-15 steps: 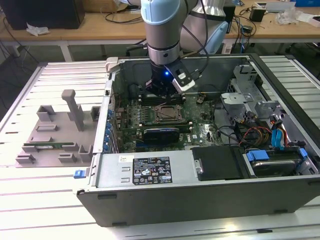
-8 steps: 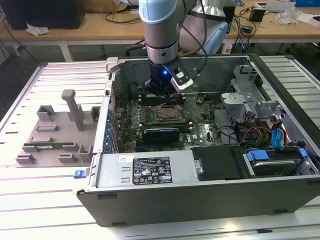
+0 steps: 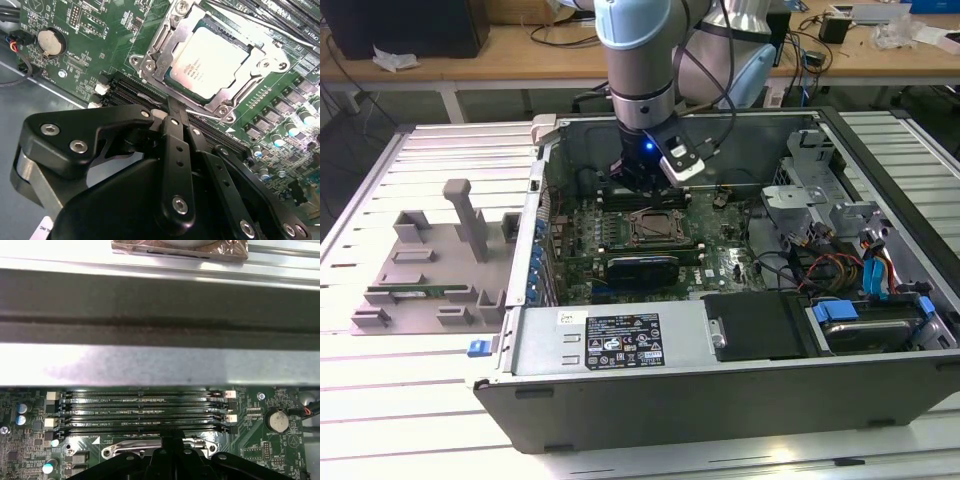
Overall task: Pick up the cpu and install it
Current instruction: 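Install the first cpu locking lever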
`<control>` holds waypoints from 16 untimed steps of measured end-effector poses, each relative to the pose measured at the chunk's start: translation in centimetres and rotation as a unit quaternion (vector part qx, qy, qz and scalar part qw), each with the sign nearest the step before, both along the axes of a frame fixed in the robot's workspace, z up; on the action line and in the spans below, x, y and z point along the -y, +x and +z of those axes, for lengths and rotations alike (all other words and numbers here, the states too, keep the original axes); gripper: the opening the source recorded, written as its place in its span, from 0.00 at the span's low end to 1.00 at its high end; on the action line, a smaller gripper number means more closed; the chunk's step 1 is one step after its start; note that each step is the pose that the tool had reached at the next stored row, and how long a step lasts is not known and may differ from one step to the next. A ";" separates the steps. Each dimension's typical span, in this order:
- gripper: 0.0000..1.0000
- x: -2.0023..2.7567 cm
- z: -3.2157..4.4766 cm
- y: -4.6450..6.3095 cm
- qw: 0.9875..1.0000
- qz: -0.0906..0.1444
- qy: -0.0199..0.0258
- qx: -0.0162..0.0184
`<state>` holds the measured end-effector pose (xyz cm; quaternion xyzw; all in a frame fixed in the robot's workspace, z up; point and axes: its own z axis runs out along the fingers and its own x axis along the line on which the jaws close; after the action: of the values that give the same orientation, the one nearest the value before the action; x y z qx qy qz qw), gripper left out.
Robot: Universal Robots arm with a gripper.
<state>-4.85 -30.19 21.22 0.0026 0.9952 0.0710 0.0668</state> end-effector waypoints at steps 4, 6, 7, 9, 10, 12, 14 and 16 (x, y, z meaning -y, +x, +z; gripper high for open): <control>0.11 -0.32 -0.06 -0.3 1.000 -0.021 0.000 0.000; 0.11 -0.42 -0.12 -0.3 1.000 -0.030 0.000 0.000; 0.11 -0.42 -0.14 -0.3 0.999 -0.033 0.000 0.000; 0.11 -0.43 -0.29 -0.3 0.999 -0.043 0.000 0.003; 0.11 -0.59 -0.42 -0.3 0.998 -0.057 0.000 0.005; 0.11 -0.79 -0.45 -0.4 0.998 -0.062 0.000 0.005; 0.11 -0.90 -0.47 -0.5 0.998 -0.065 0.000 0.005; 0.11 -0.93 -0.56 -0.5 0.998 -0.070 0.000 0.006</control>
<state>-5.32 -29.26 20.66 0.0720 0.9922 0.0663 0.0777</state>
